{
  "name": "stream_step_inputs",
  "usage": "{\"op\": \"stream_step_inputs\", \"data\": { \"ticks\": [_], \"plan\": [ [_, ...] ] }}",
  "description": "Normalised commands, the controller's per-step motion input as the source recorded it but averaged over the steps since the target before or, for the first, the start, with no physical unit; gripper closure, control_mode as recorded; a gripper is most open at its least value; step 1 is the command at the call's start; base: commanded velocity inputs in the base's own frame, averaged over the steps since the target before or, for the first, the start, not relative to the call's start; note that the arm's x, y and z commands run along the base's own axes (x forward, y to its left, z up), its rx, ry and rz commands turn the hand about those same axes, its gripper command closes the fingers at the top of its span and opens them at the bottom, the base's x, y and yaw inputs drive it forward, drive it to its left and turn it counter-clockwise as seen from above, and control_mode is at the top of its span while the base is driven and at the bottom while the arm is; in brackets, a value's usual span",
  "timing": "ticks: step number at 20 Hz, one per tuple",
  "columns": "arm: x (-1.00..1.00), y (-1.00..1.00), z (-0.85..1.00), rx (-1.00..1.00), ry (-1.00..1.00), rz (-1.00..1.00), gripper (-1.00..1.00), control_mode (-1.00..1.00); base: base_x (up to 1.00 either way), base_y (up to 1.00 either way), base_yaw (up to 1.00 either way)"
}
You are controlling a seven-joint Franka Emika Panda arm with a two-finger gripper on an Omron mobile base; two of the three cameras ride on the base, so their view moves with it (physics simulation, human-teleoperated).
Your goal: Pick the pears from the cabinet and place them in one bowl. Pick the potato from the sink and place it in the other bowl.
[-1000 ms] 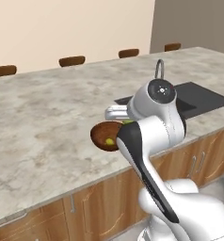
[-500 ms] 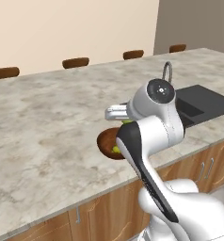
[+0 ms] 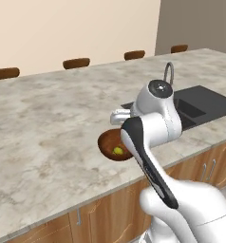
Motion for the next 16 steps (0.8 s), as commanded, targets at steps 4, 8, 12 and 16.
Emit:
{"op": "stream_step_inputs", "data": {
  "ticks": [4,8,12,16],
  "plan": [
    [0.42,-0.02,-0.73,-0.06,0.2,0.03,1.0,-1.0,0.0,0.0,0.0],
    [0.37,-0.02,-0.68,-0.11,0.05,0.08,1.0,-1.0,0.0,0.0,0.0],
    [0.41,-0.09,-0.71,-0.03,0.06,0.09,1.0,-1.0,0.0,0.0,0.0],
    [0.37,-0.25,-0.49,0.0,0.01,0.03,1.0,-1.0,0.0,0.0,0.0]
  ]
}}
